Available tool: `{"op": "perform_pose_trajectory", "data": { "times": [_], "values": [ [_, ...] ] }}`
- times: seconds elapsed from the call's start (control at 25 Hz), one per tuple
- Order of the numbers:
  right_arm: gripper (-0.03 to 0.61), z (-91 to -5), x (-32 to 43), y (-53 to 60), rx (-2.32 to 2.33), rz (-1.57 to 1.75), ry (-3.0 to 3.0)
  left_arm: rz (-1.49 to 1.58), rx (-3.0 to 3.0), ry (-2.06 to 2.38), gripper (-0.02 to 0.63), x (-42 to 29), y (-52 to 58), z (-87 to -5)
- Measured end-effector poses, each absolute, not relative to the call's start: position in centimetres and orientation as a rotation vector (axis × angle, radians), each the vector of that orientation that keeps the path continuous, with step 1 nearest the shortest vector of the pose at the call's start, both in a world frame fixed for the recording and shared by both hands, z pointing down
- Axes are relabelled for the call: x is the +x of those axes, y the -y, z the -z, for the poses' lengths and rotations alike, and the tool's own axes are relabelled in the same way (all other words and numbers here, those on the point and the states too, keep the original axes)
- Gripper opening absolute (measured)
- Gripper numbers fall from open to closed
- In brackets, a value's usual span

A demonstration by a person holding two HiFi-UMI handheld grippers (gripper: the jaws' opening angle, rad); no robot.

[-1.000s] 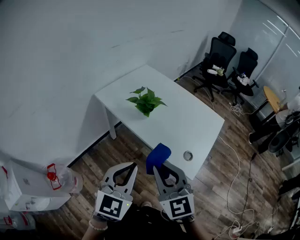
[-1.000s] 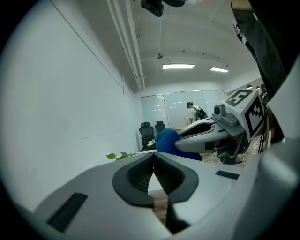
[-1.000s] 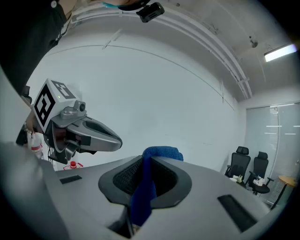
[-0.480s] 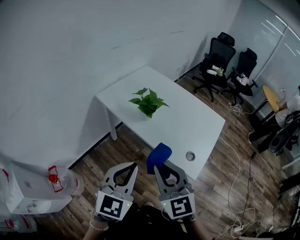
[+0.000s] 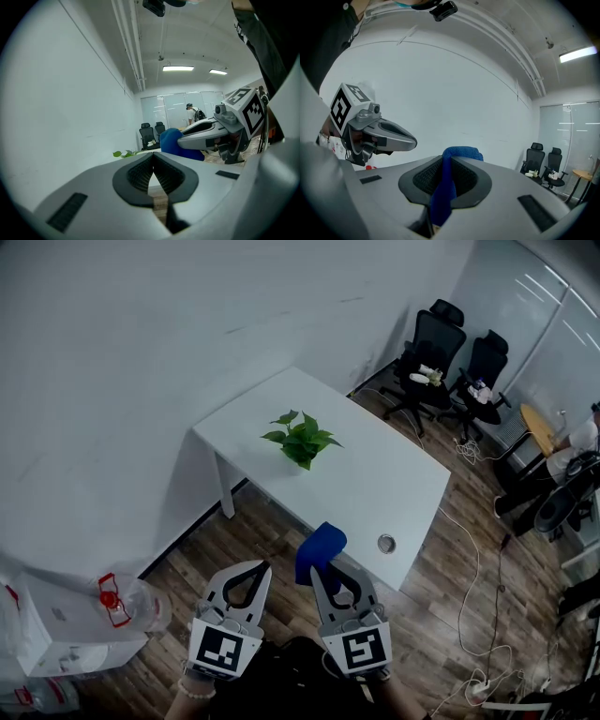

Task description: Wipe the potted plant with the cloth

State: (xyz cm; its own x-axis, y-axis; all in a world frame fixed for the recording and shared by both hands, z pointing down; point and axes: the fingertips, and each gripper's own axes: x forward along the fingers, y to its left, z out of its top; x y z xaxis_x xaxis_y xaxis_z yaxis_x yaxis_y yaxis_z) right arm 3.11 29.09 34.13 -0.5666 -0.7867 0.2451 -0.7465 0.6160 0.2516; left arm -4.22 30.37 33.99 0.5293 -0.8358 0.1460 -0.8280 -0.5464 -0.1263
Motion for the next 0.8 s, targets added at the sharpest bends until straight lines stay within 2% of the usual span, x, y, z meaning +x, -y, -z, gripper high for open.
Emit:
{"op": "perform_pose_trajectory", "data": {
  "times": [0.8],
  "values": [
    [0.075, -34.3, 3.9, -26.2, 1.328, 0.202, 2.450, 0.333, -2.706, -1.507, 0.014, -7.1, -28.9, -35.5]
  ]
}}
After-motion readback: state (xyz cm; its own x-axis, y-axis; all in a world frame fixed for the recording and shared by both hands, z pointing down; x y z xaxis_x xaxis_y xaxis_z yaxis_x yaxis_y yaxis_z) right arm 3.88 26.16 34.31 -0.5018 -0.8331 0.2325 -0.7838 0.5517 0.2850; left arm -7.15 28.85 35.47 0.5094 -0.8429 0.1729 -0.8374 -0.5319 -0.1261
